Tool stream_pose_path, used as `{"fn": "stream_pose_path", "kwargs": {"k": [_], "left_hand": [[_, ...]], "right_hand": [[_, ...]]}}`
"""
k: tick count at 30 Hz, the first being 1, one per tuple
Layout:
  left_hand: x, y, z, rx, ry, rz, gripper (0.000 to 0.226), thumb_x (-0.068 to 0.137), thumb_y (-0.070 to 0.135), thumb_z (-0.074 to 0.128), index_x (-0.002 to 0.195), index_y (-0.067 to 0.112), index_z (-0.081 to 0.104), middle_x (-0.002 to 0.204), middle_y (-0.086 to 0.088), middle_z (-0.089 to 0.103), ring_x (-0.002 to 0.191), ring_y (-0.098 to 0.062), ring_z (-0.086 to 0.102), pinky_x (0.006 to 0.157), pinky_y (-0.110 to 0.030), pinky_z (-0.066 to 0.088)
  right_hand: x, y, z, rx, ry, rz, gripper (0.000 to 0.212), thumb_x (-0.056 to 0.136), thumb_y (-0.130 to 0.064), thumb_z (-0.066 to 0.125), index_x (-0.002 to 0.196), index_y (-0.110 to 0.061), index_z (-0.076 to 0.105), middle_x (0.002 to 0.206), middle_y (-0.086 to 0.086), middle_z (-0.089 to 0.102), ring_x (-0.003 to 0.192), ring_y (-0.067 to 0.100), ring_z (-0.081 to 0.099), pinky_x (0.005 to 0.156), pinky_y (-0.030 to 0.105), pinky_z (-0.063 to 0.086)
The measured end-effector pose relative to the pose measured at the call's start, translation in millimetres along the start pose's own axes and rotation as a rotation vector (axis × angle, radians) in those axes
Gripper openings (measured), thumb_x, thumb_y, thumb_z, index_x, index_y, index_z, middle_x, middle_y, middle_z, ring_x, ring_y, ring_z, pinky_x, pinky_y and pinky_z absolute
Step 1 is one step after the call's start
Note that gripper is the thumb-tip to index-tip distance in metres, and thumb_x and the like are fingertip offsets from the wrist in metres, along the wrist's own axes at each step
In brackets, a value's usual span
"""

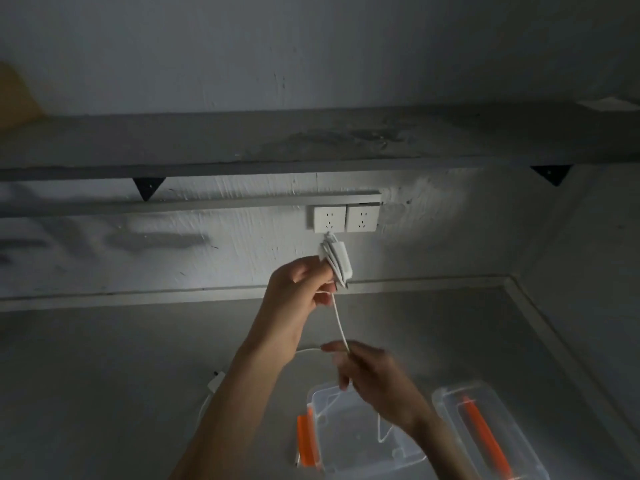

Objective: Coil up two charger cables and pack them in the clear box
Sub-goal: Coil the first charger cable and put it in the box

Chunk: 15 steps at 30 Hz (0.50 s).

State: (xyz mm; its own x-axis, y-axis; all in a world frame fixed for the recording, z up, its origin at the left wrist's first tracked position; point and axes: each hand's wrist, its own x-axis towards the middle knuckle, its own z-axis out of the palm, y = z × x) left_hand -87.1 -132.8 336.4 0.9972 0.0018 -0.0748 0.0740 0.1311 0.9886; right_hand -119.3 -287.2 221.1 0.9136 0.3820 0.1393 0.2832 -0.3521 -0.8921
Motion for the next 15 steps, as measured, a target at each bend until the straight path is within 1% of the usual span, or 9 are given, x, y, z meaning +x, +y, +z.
{"fn": "stream_pose_path", "kwargs": {"k": [2, 3, 4, 6, 7, 9, 10, 13, 15], "left_hand": [[10.9, -6.0, -6.9, -0.019, 0.067, -0.059, 0.017, 0.09, 0.019, 0.063, 0.082, 0.008, 0.073, 0.069, -0.001, 0.066, 0.071, -0.015, 0.058, 0.064, -0.028, 0.047], [15.0, -10.6, -9.9, -0.007, 0.084, -0.084, 0.017, 0.09, 0.018, 0.063, 0.079, 0.01, 0.073, 0.068, 0.0, 0.065, 0.072, -0.016, 0.058, 0.065, -0.028, 0.048], [18.4, -16.4, -12.3, 0.023, 0.093, -0.103, 0.017, 0.09, 0.017, 0.063, 0.076, 0.012, 0.072, 0.067, -0.001, 0.064, 0.072, -0.017, 0.058, 0.065, -0.029, 0.048], [21.3, -28.0, -13.9, 0.114, 0.1, -0.124, 0.019, 0.089, 0.015, 0.062, 0.072, 0.014, 0.071, 0.068, -0.004, 0.064, 0.069, -0.017, 0.058, 0.061, -0.026, 0.049], [21.0, -34.0, -12.9, 0.154, 0.082, -0.133, 0.019, 0.089, 0.013, 0.061, 0.072, 0.013, 0.07, 0.068, -0.005, 0.064, 0.067, -0.016, 0.058, 0.058, -0.023, 0.049], [17.3, -43.9, -6.7, 0.207, -0.001, -0.139, 0.019, 0.09, 0.011, 0.06, 0.074, 0.01, 0.069, 0.065, -0.005, 0.062, 0.06, -0.014, 0.055, 0.052, -0.018, 0.047], [14.4, -47.3, -2.1, 0.23, -0.055, -0.138, 0.019, 0.091, 0.011, 0.059, 0.075, 0.009, 0.068, 0.063, -0.004, 0.061, 0.059, -0.013, 0.054, 0.051, -0.018, 0.047], [5.4, -51.9, 13.5, 0.3, -0.202, -0.127, 0.014, 0.09, 0.008, 0.059, 0.081, 0.005, 0.069, 0.064, -0.003, 0.061, 0.062, -0.014, 0.056, 0.058, -0.023, 0.05], [0.5, -47.8, 22.8, 0.266, -0.252, -0.133, 0.015, 0.09, 0.007, 0.059, 0.08, 0.007, 0.069, 0.067, -0.005, 0.064, 0.063, -0.015, 0.059, 0.062, -0.028, 0.053]], "right_hand": [[-18.6, -7.7, 0.8, -0.162, -0.042, -0.021, 0.029, 0.097, -0.037, 0.049, 0.125, -0.042, 0.055, 0.066, -0.02, 0.064, 0.066, -0.004, 0.064, 0.066, 0.014, 0.047], [-25.9, -14.5, -2.0, -0.225, -0.043, -0.046, 0.031, 0.096, -0.042, 0.048, 0.126, -0.046, 0.052, 0.066, -0.024, 0.064, 0.073, -0.007, 0.066, 0.071, 0.015, 0.05], [-31.6, -23.9, -7.6, -0.266, -0.029, -0.073, 0.031, 0.094, -0.044, 0.048, 0.125, -0.049, 0.051, 0.066, -0.028, 0.063, 0.076, -0.009, 0.067, 0.073, 0.015, 0.052], [-35.9, -42.3, -24.0, -0.339, 0.031, -0.114, 0.028, 0.093, -0.042, 0.051, 0.12, -0.046, 0.054, 0.067, -0.03, 0.063, 0.073, -0.01, 0.067, 0.071, 0.017, 0.054], [-36.0, -51.3, -33.7, -0.408, 0.08, -0.145, 0.025, 0.093, -0.041, 0.052, 0.117, -0.042, 0.057, 0.07, -0.027, 0.065, 0.072, -0.008, 0.067, 0.068, 0.02, 0.055], [-32.9, -69.5, -55.7, -0.593, 0.19, -0.247, 0.021, 0.092, -0.04, 0.051, 0.11, -0.035, 0.062, 0.078, -0.017, 0.07, 0.068, 0.002, 0.069, 0.059, 0.027, 0.055], [-30.0, -79.2, -66.7, -0.668, 0.23, -0.297, 0.019, 0.092, -0.039, 0.051, 0.105, -0.033, 0.063, 0.079, -0.014, 0.071, 0.067, 0.007, 0.069, 0.056, 0.029, 0.055], [-17.6, -107.0, -96.5, -0.764, 0.287, -0.392, 0.019, 0.092, -0.036, 0.054, 0.097, -0.03, 0.071, 0.084, -0.012, 0.074, 0.072, 0.012, 0.07, 0.057, 0.032, 0.055], [-13.2, -121.5, -109.9, -0.791, 0.272, -0.439, 0.018, 0.091, -0.032, 0.057, 0.094, -0.027, 0.074, 0.086, -0.012, 0.075, 0.076, 0.009, 0.07, 0.059, 0.03, 0.055]]}}
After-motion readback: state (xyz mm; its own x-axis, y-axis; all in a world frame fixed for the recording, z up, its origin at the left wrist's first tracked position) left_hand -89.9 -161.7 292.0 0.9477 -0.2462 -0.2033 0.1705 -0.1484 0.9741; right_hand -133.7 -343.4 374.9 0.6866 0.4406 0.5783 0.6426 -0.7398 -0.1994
